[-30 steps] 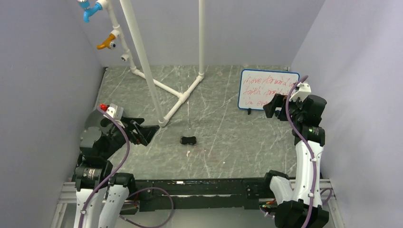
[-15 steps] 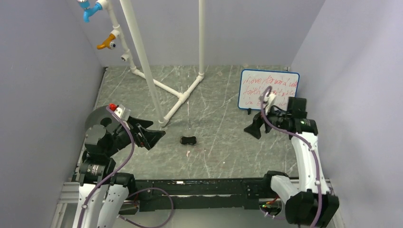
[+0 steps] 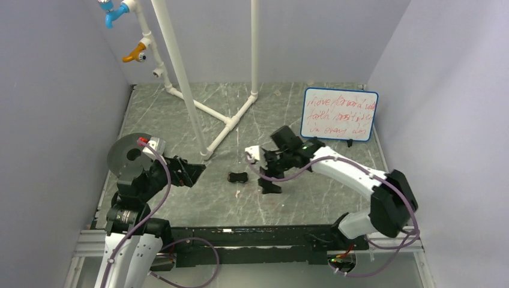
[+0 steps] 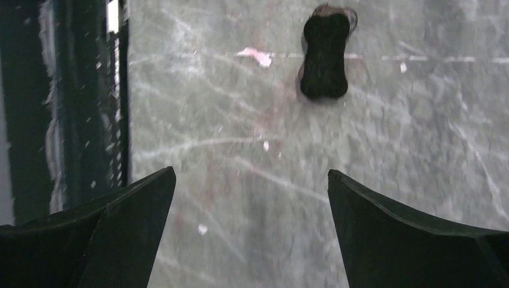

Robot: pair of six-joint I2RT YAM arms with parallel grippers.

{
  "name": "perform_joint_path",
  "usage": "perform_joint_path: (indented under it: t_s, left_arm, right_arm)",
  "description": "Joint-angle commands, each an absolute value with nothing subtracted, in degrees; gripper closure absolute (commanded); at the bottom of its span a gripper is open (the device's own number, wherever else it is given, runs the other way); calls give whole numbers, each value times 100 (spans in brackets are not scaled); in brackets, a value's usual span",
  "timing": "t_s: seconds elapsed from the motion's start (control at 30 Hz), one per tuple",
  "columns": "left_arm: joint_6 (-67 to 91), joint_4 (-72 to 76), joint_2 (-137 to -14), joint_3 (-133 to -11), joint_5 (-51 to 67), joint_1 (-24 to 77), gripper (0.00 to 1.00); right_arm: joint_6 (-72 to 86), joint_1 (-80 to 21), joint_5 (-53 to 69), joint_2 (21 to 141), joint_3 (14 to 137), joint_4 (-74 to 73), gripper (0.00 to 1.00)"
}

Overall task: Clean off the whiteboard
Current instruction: Adjust the whiteboard eraser at the center of the board.

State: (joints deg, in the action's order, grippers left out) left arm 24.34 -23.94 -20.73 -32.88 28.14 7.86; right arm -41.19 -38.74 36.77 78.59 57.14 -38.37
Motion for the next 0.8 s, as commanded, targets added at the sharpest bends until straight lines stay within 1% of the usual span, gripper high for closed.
perform_joint_path:
  t_s: [0.0, 0.07, 0.13, 0.3, 0.43, 0.57, 0.63, 0.77]
  left_arm:
    - [2645, -2616, -1729, -3266, 2083, 801, 1]
    - [2629, -2713, -1601, -3243, 1984, 800, 1]
    - [2609, -2734, -1486, -3204, 1911, 800, 1]
    - [2507, -2859, -1291, -3199, 1833, 800, 1]
    - [2470, -2881, -1106, -3121, 1829, 800, 1]
    - [2463, -2812, -1026, -3067, 1913, 800, 1]
    - [2445, -2807, -1044, -3076, 1940, 800, 1]
    - [2452, -2770, -1042, -3050, 2016, 798, 1]
  right_arm:
    - [-3085, -4543, 2568, 8298, 5696, -2104, 0]
    - [-2874, -4770, 2244, 8692, 5816, -1650, 2]
    - [-2640, -4886, 2067, 9147, 6106, -1517, 5]
    - [-2399, -4996, 1951, 10101, 6714, -1609, 15]
    - [-2366, -5143, 1715, 10386, 6716, -1481, 17]
    - [-2310, -5167, 1616, 10682, 6860, -1501, 21]
    - [-2303, -5175, 1604, 10797, 6921, -1501, 24]
    - [-2305, -5183, 1602, 10931, 6976, -1529, 35]
